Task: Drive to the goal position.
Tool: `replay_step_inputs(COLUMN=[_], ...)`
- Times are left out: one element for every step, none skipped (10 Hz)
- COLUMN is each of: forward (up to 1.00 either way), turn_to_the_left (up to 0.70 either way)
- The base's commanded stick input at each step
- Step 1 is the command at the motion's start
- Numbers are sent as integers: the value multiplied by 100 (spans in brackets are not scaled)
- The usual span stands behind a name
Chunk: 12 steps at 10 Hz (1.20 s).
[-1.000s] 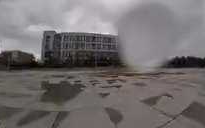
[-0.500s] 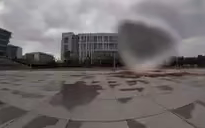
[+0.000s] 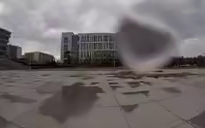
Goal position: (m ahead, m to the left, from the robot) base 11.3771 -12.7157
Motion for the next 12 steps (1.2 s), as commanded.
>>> replay_step_inputs(forward=[70, 70, 70, 70, 70, 70, 70, 70, 70, 70, 70, 70], turn_to_the_left=[3, 6, 24, 33, 28, 8, 0, 0, 0, -19, -31, -16])
